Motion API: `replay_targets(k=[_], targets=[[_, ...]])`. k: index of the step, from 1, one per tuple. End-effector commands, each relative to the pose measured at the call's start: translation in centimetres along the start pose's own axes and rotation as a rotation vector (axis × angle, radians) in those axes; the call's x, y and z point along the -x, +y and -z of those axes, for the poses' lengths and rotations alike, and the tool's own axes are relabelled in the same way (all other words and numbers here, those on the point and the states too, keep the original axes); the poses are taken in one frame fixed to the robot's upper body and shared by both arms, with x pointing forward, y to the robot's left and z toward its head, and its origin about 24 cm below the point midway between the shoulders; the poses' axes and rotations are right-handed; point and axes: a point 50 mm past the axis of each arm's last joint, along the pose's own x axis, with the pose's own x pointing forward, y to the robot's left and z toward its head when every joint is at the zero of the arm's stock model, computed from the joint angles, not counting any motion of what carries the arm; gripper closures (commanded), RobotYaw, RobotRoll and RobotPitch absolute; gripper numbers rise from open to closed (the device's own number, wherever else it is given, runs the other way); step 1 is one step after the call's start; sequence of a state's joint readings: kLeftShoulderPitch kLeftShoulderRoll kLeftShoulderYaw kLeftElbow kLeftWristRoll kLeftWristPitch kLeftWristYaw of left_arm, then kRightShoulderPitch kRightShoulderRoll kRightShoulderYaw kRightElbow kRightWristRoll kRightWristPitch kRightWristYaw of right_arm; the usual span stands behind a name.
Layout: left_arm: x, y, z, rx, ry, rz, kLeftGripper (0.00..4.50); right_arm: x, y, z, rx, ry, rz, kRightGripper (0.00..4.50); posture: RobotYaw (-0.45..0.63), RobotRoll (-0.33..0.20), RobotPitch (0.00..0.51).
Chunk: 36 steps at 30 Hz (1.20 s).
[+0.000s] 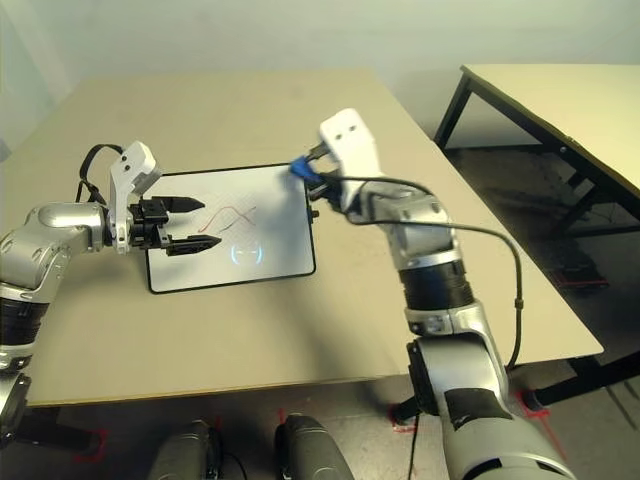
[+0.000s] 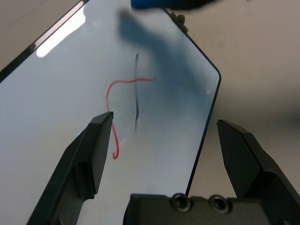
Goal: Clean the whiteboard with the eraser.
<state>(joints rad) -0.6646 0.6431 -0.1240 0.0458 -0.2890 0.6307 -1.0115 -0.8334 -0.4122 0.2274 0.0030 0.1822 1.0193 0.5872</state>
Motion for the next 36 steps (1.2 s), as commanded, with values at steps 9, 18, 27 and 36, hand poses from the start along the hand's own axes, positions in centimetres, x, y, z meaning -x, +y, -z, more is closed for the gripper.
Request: replay_targets(k=[9,18,27,36], targets=[[0.2,-0.2,0.4,0.007,0.028,0.000,0.00,-2.3,1.4,2.4,0.090,0.154,-0.026,3.91,-0.05,0.000,0.027],[0.3,-0.4,0.5,0.015,0.027,-0.006,0.00,-2.0,4.1,4.0,0.100,0.202,-0.114,3.91,-0.04,0.000,0.032],[0.2,-0.4,0.4,0.013,0.024,-0.002,0.00,-2.3,2.1,2.8,0.105,0.171,-0.014,3.91,-0.05,0.000,0.029],[0.1,-0.4,0.2,0.012,0.023,0.003,0.00,-2.4,0.5,2.3,0.107,0.142,0.068,3.92,-0.05,0.000,0.030]])
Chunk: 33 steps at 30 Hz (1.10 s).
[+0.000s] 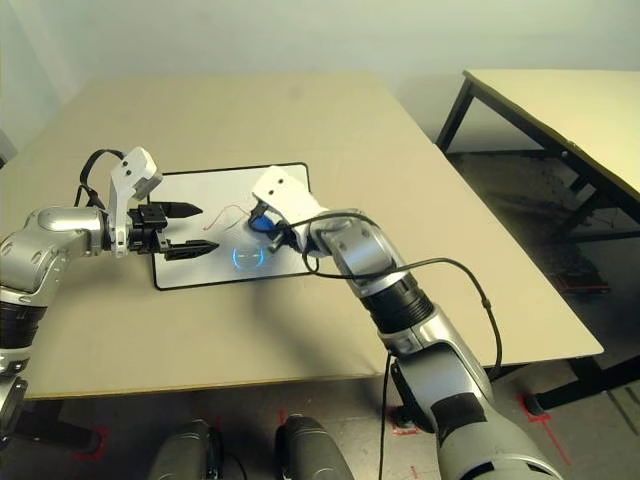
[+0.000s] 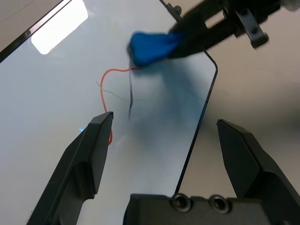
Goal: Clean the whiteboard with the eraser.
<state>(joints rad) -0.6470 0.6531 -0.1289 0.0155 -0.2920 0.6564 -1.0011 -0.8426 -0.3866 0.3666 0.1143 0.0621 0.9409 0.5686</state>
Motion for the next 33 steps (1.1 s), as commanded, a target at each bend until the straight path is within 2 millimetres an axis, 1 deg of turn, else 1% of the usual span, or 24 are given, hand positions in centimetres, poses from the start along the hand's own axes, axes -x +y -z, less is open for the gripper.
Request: replay_targets(k=[1,4,8,11,14,18,21,25,28,33], targets=[[0.0,-0.1,-0.1,0.005,0.003,0.006,0.00,-0.1,0.1,0.9,-0.014,0.033,0.018,3.92,-0.05,0.000,0.032],[0.0,-0.1,-0.1,0.005,0.004,0.008,0.00,0.0,1.5,1.6,-0.008,0.054,-0.026,3.92,-0.05,0.000,0.033],[0.0,-0.1,-0.1,0.005,0.005,0.010,0.00,0.4,3.9,2.5,0.002,0.080,-0.100,3.93,-0.05,0.000,0.034],[-0.1,-0.1,-0.1,0.006,0.005,0.011,0.00,0.6,4.7,2.7,0.004,0.090,-0.122,3.93,-0.06,0.000,0.034],[-0.1,-0.1,-0.1,0.006,0.004,0.012,0.00,0.4,4.2,2.5,0.008,0.089,-0.105,3.93,-0.06,0.000,0.033],[-0.1,-0.1,-0.1,0.006,0.003,0.011,0.00,0.0,2.3,1.5,0.011,0.065,-0.039,3.93,-0.05,0.000,0.031],[0.0,-0.2,-0.1,0.007,0.007,0.011,0.00,-0.2,0.6,0.3,0.015,0.030,0.016,3.93,-0.05,0.000,0.029],[0.0,-0.2,0.0,0.008,0.010,0.010,0.00,-0.5,-0.3,-0.4,0.017,0.007,0.050,3.93,-0.04,0.000,0.026],[0.1,-0.2,0.0,0.008,0.011,0.010,0.00,-0.6,-0.1,-0.3,0.022,0.007,0.041,3.93,-0.04,0.000,0.024],[0.2,-0.2,0.0,0.007,0.013,0.010,0.00,-0.3,2.8,0.9,0.037,0.037,-0.053,3.93,-0.04,0.000,0.022]])
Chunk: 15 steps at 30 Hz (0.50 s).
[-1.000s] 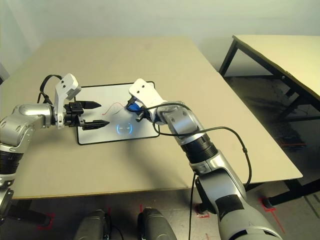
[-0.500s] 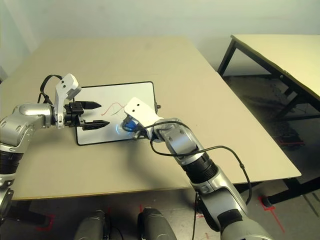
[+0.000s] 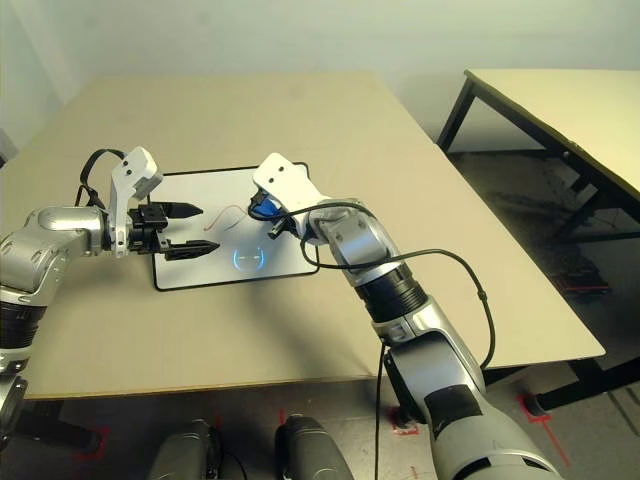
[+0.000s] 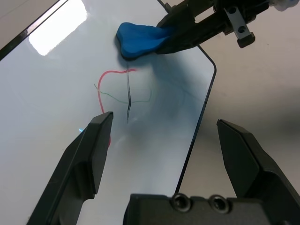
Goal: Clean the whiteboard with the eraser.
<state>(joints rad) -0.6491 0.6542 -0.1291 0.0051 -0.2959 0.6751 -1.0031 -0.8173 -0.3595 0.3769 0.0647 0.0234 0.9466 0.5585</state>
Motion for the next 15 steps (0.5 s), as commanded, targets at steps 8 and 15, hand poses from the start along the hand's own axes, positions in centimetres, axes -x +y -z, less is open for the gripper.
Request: replay_targets(k=[8,15], targets=[[0.0,0.0,0.0,-0.002,0.010,0.007,0.00,0.2,3.6,1.8,0.019,0.084,-0.116,3.93,-0.05,0.000,0.021],[0.1,0.1,0.2,0.002,0.020,0.009,0.00,-0.4,0.6,-0.2,0.035,0.045,-0.019,3.93,-0.05,0.000,0.023]])
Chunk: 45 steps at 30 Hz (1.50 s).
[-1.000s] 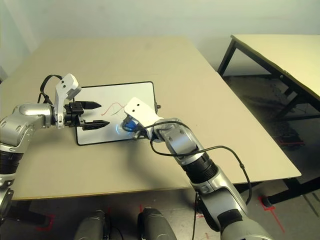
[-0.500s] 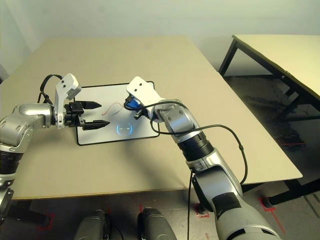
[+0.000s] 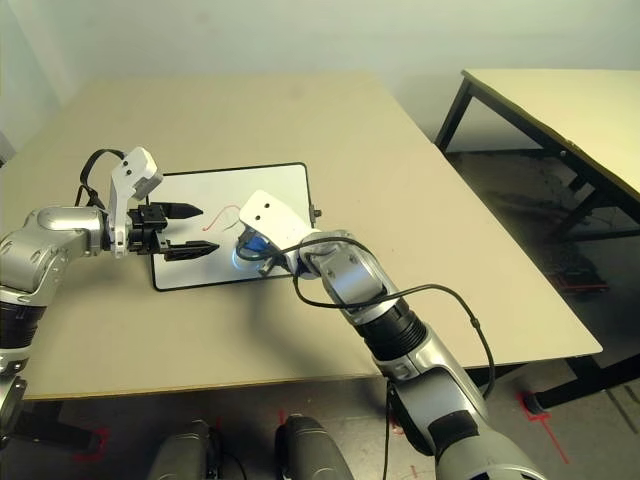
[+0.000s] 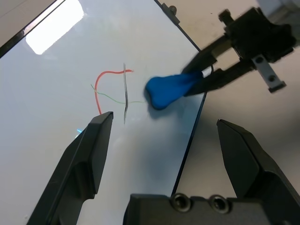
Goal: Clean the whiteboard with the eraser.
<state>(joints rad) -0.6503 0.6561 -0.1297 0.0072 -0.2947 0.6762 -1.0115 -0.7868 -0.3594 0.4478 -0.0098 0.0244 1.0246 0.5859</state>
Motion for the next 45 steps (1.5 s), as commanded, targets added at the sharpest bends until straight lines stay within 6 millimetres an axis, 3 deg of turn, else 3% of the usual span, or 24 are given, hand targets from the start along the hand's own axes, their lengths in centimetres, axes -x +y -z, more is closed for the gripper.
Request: replay_targets(k=[1,7,16,20,23,32,34,45], targets=[[0.1,0.1,0.2,0.002,0.018,0.002,0.00,0.0,-2.1,-1.1,0.007,-0.020,0.074,3.93,-0.05,0.000,0.024],[0.8,0.5,0.6,0.010,0.047,-0.016,0.00,-0.2,-3.3,-2.1,0.028,-0.042,0.103,3.93,-0.05,0.000,0.025],[2.1,1.4,0.7,0.015,0.068,-0.065,0.00,-0.1,1.0,-0.2,0.058,0.005,-0.039,3.93,-0.04,0.000,0.028],[2.3,1.7,0.9,0.017,0.069,-0.076,0.00,-0.2,1.8,0.1,0.063,0.019,-0.060,3.93,-0.04,0.000,0.026],[2.2,1.8,0.9,0.016,0.069,-0.078,0.00,-0.4,1.2,0.0,0.066,0.021,-0.041,3.93,-0.04,0.000,0.026],[2.2,1.8,1.1,0.018,0.069,-0.078,0.00,-0.8,-3.5,-2.5,0.084,-0.032,0.117,3.93,-0.04,0.000,0.024],[2.2,1.8,1.2,0.019,0.070,-0.078,0.00,-0.8,-3.6,-2.6,0.086,-0.035,0.117,3.93,-0.03,0.000,0.024],[2.4,2.0,1.2,0.019,0.073,-0.084,0.00,-0.3,1.9,0.1,0.118,0.017,-0.057,3.93,-0.04,0.000,0.018]])
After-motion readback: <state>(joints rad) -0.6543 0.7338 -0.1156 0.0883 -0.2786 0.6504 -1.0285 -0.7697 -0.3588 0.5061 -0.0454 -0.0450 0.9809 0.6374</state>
